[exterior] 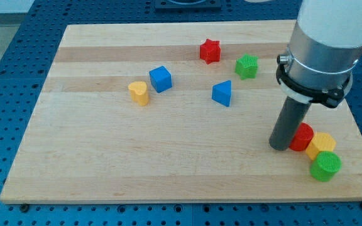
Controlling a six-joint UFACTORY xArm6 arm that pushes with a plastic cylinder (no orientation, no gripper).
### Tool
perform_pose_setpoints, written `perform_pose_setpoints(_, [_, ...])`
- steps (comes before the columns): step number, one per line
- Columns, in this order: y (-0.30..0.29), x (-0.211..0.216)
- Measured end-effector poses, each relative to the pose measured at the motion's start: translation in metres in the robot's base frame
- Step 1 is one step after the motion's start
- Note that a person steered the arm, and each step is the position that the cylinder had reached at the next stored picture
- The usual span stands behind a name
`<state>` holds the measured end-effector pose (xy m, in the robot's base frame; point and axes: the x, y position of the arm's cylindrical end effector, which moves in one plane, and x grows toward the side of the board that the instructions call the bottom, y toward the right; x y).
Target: Move the arm to the left of the blue triangle
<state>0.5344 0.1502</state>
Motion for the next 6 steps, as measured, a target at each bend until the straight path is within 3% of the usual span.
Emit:
perform_pose_setpoints(3, [0.016, 0.000])
perform_pose_setpoints(6, [-0.119, -0.041])
